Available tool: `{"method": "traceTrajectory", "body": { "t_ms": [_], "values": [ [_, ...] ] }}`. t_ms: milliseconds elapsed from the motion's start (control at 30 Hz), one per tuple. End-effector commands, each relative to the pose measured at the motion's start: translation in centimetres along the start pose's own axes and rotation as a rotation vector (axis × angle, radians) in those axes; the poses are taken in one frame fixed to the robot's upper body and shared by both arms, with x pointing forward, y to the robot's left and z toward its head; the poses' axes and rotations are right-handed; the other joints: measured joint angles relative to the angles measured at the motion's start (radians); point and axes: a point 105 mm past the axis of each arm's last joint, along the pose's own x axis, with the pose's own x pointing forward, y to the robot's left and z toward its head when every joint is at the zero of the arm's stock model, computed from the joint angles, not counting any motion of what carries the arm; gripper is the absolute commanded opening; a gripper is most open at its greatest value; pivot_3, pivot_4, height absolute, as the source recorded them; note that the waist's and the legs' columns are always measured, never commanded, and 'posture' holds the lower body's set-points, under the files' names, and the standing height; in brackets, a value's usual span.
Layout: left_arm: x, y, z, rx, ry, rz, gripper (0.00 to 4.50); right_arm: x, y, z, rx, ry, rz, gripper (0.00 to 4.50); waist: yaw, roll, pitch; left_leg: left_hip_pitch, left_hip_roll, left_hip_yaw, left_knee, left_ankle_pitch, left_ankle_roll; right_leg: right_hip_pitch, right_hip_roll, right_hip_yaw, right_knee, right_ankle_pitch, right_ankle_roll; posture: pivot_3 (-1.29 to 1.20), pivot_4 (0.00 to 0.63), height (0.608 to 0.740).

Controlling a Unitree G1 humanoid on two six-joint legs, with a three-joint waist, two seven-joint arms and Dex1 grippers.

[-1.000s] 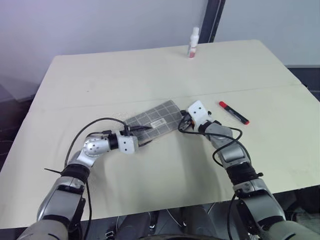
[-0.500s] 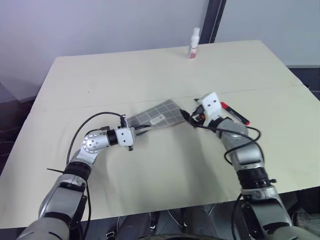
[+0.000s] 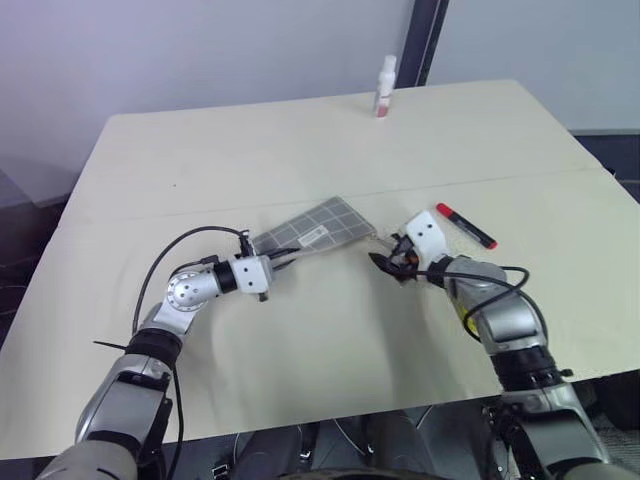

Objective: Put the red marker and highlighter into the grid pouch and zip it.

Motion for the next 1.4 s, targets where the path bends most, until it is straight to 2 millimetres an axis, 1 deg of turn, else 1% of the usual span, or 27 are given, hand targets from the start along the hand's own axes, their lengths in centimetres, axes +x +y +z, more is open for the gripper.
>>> {"method": "traceTrajectory", "body": {
  "t_ms": [33,100,133,233,333,467,600,700,767,833,967,1033,1100,1133,1200,1300,1333,1400],
  "values": [
    [-0.1,-0.8,-0.3,0.003,0.019,-0.032,0.0,0.3,0.2,0.7,-0.03,-0.005,0.013,1.31,0.002,0.0,0.0,0.0,0.0,0.0,0.0,0.0,0.0,0.0,0.0,0.0,0.0,0.0,0.0,0.0,0.15,0.74],
    [-0.1,-0.8,-0.2,0.009,0.019,-0.032,0.0,0.4,0.7,1.1,-0.051,-0.014,0.03,0.28,0.001,0.0,0.0,0.0,0.0,0.0,0.0,0.0,0.0,0.0,0.0,0.0,0.0,0.0,0.0,0.0,0.15,0.74],
    [0.0,-0.8,-0.2,0.012,0.021,-0.031,0.0,0.3,1.5,1.8,-0.07,-0.037,0.066,0.03,0.0,0.0,0.0,0.0,0.0,0.0,0.0,0.0,0.0,0.0,0.0,0.0,0.0,0.0,0.0,0.0,0.15,0.74],
    [0.2,-0.5,0.0,0.015,0.022,-0.019,0.0,0.0,3.6,3.3,-0.107,-0.08,0.139,0.03,0.0,0.0,0.0,0.0,0.0,0.0,0.0,0.0,0.0,0.0,0.0,0.0,0.0,0.0,0.0,0.0,0.15,0.74],
    [1.1,-0.4,0.6,0.013,0.001,-0.009,0.0,0.5,6.0,4.7,-0.235,-0.106,0.173,0.03,0.0,0.0,0.0,0.0,0.0,0.0,-0.001,0.0,0.0,-0.001,0.0,0.0,0.0,0.0,0.0,0.0,0.15,0.74],
    [2.0,-0.8,1.1,0.014,-0.017,-0.02,0.0,1.1,7.8,5.2,-0.303,-0.118,0.21,0.03,0.003,0.0,0.0,0.0,0.0,-0.001,-0.001,0.0,0.0,-0.001,0.0,0.0,0.0,0.0,0.0,0.0,0.15,0.74],
    [3.1,-0.5,1.5,0.018,-0.021,-0.01,0.0,1.1,9.5,5.9,-0.352,-0.155,0.273,0.03,0.003,-0.001,0.0,-0.001,-0.001,-0.001,0.0,0.0,0.0,0.0,0.0,0.0,-0.001,0.0,0.0,0.0,0.15,0.74],
    [4.0,-0.3,1.8,0.031,-0.029,-0.011,0.0,1.3,10.7,6.0,-0.442,-0.165,0.332,0.03,0.002,-0.001,0.0,-0.001,-0.001,-0.001,0.0,0.0,0.0,0.0,0.0,0.0,0.0,0.0,0.0,0.0,0.15,0.74],
    [4.6,-0.5,2.0,0.048,-0.036,-0.023,0.0,1.2,11.3,6.6,-0.443,-0.2,0.365,0.03,0.002,-0.001,0.001,-0.001,-0.001,-0.001,0.0,0.0,0.0,-0.001,0.0,0.0,0.0,0.0,0.0,0.0,0.15,0.74],
    [5.0,-0.6,2.0,0.057,-0.036,-0.028,0.0,1.2,11.6,7.0,-0.448,-0.22,0.382,0.03,0.001,-0.001,0.001,-0.001,-0.001,-0.001,0.0,0.0,0.0,0.0,0.0,-0.001,0.0,0.0,0.0,0.0,0.15,0.74],
    [5.4,-0.5,1.9,0.065,-0.028,-0.02,0.0,1.0,12.5,7.2,-0.499,-0.246,0.438,0.03,0.001,-0.001,0.001,-0.001,-0.001,-0.001,0.0,0.0,0.0,-0.001,0.0,-0.001,0.0,0.0,0.0,0.0,0.15,0.74],
    [5.3,-0.6,1.8,0.068,-0.023,-0.019,0.0,0.8,12.9,7.9,-0.553,-0.299,0.448,0.03,0.0,-0.002,0.001,-0.001,-0.001,-0.001,-0.001,0.0,0.0,-0.001,0.0,-0.001,0.0,0.0,0.0,0.0,0.15,0.74],
    [5.2,-0.8,1.7,0.071,-0.021,-0.02,0.0,0.4,13.1,9.0,-0.608,-0.376,0.445,0.03,0.0,-0.002,0.001,-0.001,-0.001,-0.001,-0.001,0.0,0.0,-0.001,0.0,-0.001,0.0,0.0,0.0,0.0,0.15,0.74],
    [5.2,-0.9,1.7,0.074,-0.022,-0.019,0.0,0.3,13.1,9.2,-0.624,-0.387,0.446,0.03,-0.001,-0.002,0.001,-0.001,-0.001,-0.001,-0.001,0.0,0.0,-0.001,0.0,-0.001,0.0,0.0,0.0,0.0,0.15,0.74],
    [5.1,-0.7,1.7,0.076,-0.027,0.0,0.0,0.4,12.9,8.8,-0.645,-0.374,0.45,0.03,0.0,-0.002,0.001,-0.001,-0.001,-0.001,-0.001,0.0,0.0,-0.001,0.0,-0.001,0.0,0.0,0.001,0.0,0.15,0.74],
    [5.2,-0.4,1.9,0.063,-0.033,0.032,0.0,0.5,12.2,7.4,-0.688,-0.317,0.451,0.03,0.002,-0.002,0.001,-0.001,-0.001,-0.001,-0.001,0.0,0.0,-0.001,0.001,-0.001,0.0,0.0,0.0,0.0,0.15,0.74],
    [5.3,-0.5,1.9,0.058,-0.036,0.026,0.0,0.4,11.9,6.9,-0.676,-0.294,0.459,0.03,0.002,-0.002,0.001,-0.001,-0.001,-0.001,-0.001,0.0,0.0,-0.001,0.001,-0.001,-0.001,0.0,0.001,0.0,0.15,0.74],
    [5.3,-0.5,2.0,0.063,-0.039,0.022,0.0,0.2,11.1,6.6,-0.622,-0.275,0.453,0.66,0.002,-0.002,0.001,-0.001,-0.001,-0.001,-0.001,0.0,0.0,0.0,0.001,-0.001,-0.001,0.0,0.001,0.0,0.15,0.74]
  ]
}}
